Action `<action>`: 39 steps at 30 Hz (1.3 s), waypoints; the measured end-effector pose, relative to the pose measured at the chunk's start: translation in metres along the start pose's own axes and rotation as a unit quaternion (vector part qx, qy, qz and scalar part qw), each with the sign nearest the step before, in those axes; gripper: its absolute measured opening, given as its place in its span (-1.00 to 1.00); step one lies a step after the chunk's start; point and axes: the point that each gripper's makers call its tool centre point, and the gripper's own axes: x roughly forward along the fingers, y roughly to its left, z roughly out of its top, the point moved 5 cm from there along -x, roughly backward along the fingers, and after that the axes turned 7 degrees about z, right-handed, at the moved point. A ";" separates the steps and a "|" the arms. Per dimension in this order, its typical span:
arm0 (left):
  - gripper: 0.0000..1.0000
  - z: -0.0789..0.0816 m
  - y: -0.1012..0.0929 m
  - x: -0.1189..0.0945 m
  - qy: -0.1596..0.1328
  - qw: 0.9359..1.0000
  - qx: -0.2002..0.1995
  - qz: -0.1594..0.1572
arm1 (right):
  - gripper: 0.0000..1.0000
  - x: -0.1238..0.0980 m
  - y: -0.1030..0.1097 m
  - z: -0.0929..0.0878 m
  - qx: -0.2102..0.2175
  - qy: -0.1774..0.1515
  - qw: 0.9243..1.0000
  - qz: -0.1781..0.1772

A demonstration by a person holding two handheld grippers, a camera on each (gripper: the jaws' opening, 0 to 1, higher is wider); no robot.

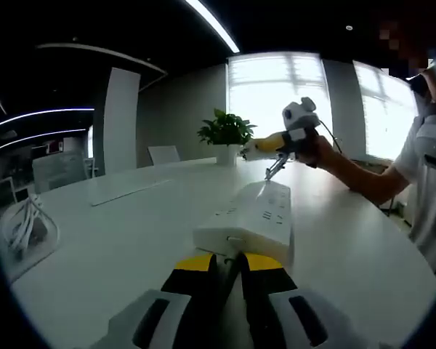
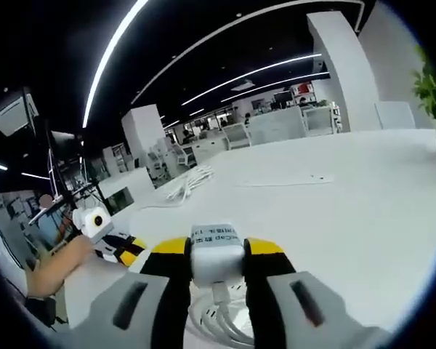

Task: Straighten the power strip on the desk, plug the charger into it

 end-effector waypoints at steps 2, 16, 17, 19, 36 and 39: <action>-0.66 0.000 0.000 0.000 0.000 1.000 0.000 0.000 | -0.45 -0.001 -0.001 0.001 0.002 0.000 1.000 -0.001; -0.66 0.000 0.000 0.000 0.000 1.000 0.000 0.000 | -0.45 -0.012 0.004 -0.003 -0.003 0.035 0.999 -0.006; -0.66 0.000 0.000 0.000 0.000 1.000 0.000 0.000 | -0.45 -0.013 0.003 -0.002 -0.004 0.036 0.999 -0.008; -0.66 0.000 0.000 0.000 0.000 1.000 0.000 0.000 | -0.45 -0.016 0.003 -0.002 -0.003 0.040 0.999 -0.011; -0.66 0.000 0.000 -0.001 0.000 1.000 0.000 0.001 | -0.45 -0.032 0.010 -0.006 0.004 0.091 0.996 -0.021; -0.66 0.000 0.000 -0.001 0.000 1.000 0.000 0.001 | -0.45 -0.034 0.013 -0.007 0.005 0.099 0.995 -0.020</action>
